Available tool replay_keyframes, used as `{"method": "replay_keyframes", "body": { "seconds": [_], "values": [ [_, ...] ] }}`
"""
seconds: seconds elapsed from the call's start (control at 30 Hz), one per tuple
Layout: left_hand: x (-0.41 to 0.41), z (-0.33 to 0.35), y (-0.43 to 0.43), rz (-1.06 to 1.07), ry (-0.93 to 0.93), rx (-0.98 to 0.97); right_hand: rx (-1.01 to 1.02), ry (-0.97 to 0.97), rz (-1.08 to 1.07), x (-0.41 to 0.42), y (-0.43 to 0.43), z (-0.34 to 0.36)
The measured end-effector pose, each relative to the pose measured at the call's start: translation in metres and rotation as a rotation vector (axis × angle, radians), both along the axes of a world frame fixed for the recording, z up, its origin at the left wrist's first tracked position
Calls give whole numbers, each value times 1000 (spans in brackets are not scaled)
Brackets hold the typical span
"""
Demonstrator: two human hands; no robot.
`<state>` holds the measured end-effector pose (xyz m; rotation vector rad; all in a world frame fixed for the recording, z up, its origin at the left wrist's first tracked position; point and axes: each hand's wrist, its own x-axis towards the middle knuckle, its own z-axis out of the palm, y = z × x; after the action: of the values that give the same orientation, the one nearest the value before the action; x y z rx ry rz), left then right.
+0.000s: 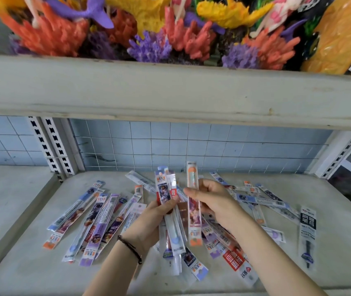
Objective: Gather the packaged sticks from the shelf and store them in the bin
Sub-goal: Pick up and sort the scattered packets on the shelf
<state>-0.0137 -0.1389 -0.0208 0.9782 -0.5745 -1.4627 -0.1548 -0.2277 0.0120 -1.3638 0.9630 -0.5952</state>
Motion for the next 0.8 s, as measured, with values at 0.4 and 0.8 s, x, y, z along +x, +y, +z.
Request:
{"method": "replay_keyframes", "body": {
  "seconds": [0.4, 0.8],
  "values": [
    [18, -7, 0, 55, 29, -102, -323, 319, 85, 3, -16, -1],
    [27, -18, -1, 124, 184, -96, -729, 849, 355, -21, -23, -19]
  ]
}}
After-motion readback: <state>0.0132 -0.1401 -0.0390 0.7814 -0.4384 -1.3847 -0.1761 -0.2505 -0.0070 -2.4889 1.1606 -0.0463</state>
